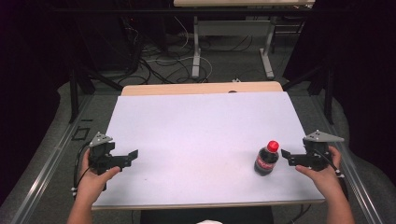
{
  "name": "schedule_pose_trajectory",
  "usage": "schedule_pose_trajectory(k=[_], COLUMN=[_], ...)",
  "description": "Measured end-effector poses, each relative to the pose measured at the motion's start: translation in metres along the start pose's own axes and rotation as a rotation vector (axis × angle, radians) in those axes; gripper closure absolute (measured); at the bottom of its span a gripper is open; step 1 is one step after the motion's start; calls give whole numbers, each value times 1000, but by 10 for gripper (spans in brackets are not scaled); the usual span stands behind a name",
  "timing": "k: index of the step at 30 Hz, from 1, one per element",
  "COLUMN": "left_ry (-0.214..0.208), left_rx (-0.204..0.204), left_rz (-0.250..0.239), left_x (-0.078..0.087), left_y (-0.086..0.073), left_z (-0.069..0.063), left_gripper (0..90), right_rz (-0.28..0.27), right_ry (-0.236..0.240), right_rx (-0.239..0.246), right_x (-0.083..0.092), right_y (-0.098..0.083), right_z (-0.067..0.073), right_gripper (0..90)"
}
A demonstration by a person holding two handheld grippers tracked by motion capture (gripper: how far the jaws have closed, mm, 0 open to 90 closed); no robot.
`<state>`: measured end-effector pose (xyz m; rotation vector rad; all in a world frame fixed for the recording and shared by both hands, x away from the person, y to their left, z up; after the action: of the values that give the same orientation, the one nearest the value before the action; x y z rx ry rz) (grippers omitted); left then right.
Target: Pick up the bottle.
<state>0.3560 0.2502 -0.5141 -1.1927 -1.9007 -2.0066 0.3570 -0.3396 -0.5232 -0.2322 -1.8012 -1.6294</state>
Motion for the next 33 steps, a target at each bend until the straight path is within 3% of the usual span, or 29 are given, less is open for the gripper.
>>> schedule_pose_trajectory(k=[10, 12, 16, 18, 23, 27, 30, 33], left_ry=[-27, -41, -45, -58, -63, -61, -70, -61], left_rx=[-25, -24, -33, -51, -55, -61, -70, -70], left_rz=[6, 14, 8, 31, 26, 31, 47, 27], left_x=[-11, -12, -18, -19, -22, -25, -23, -24], left_y=[2, 3, 3, 3, 3, 1, 1, 2], left_z=[-10, -13, -20, -21, -25, -26, -26, -26], left_gripper=[4, 4, 5, 4, 4, 4, 5, 4], right_rz=[-10, -13, 22, 40, 38, 43, 39, 29], right_ry=[77, 54, 70, 104, 137, 206, 234, 238], right_rx=[35, 57, 67, 77, 95, 96, 116, 115], right_x=[8, 10, 16, 18, 23, 26, 24, 23], right_y=[4, 3, -1, -2, -3, -2, -1, 1], right_z=[16, 16, 19, 20, 27, 35, 42, 46], right_gripper=[78, 93, 140, 144, 152, 162, 162, 161])
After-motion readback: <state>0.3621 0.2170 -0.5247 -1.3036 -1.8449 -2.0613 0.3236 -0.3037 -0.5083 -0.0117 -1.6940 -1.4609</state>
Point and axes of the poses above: each handheld gripper's, and its own axes: x roughly backward along the jaws, y roughly out of its top, z roughly to its left, the point moved 5 cm from there along -x, roughly forward along the jaws, and after that the axes turned 3 degrees about -x, right-handed, at the moved point
